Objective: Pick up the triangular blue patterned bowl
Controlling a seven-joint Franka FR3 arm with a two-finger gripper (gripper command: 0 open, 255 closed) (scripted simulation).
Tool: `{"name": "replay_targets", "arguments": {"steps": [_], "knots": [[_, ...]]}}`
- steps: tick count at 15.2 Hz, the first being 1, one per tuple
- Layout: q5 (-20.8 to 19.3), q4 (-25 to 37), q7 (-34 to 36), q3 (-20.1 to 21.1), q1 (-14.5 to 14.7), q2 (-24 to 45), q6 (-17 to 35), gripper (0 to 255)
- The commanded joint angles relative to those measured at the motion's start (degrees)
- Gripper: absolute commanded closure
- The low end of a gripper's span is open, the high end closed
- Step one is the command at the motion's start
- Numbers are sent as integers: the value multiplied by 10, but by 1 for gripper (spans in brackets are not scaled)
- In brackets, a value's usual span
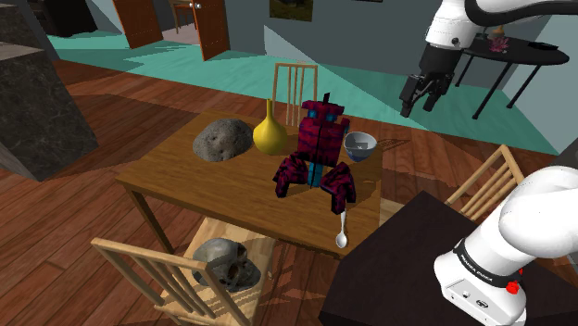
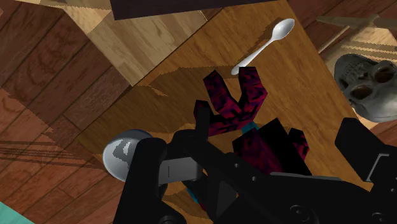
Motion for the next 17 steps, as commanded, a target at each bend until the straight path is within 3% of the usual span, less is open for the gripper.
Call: {"name": "replay_targets", "arguments": {"steps": [1, 10, 17], "knots": [[0, 0, 0, 0, 0, 0, 0, 0], [-29, 1, -94, -81, -23, 136, 129, 0], [-18, 47, -173, -139, -30, 273, 215, 0]]}}
